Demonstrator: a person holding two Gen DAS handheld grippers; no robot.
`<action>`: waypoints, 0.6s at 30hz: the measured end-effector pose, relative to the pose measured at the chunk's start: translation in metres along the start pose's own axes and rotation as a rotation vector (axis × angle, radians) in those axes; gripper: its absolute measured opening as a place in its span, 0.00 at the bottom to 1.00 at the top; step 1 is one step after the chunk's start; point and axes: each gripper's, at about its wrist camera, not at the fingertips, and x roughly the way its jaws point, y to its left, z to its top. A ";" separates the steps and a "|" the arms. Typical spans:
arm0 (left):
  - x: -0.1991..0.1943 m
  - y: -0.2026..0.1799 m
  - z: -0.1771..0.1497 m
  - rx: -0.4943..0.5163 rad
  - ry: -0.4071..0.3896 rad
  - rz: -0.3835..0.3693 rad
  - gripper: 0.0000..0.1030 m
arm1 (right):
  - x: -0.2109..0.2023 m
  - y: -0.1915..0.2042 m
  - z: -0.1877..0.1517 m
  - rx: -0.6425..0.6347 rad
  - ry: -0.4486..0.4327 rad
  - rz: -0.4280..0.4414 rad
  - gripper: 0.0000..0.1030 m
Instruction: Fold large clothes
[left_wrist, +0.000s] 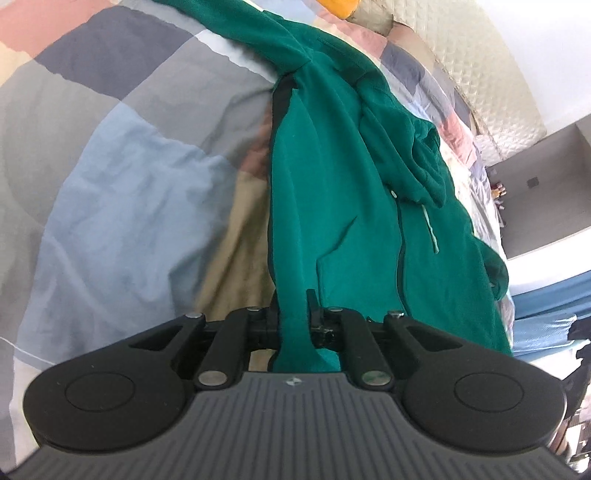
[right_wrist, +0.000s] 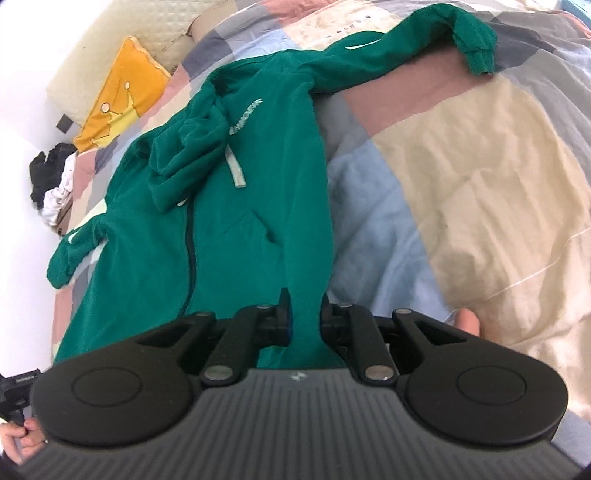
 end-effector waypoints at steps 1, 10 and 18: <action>0.001 0.000 -0.001 -0.002 0.003 0.003 0.12 | -0.001 0.000 0.001 0.002 0.001 0.000 0.15; -0.015 0.005 -0.003 0.022 -0.028 0.045 0.42 | -0.007 0.000 -0.005 0.003 0.004 -0.005 0.27; -0.056 -0.021 -0.005 0.129 -0.162 0.085 0.43 | -0.031 0.016 -0.011 -0.086 -0.074 0.001 0.66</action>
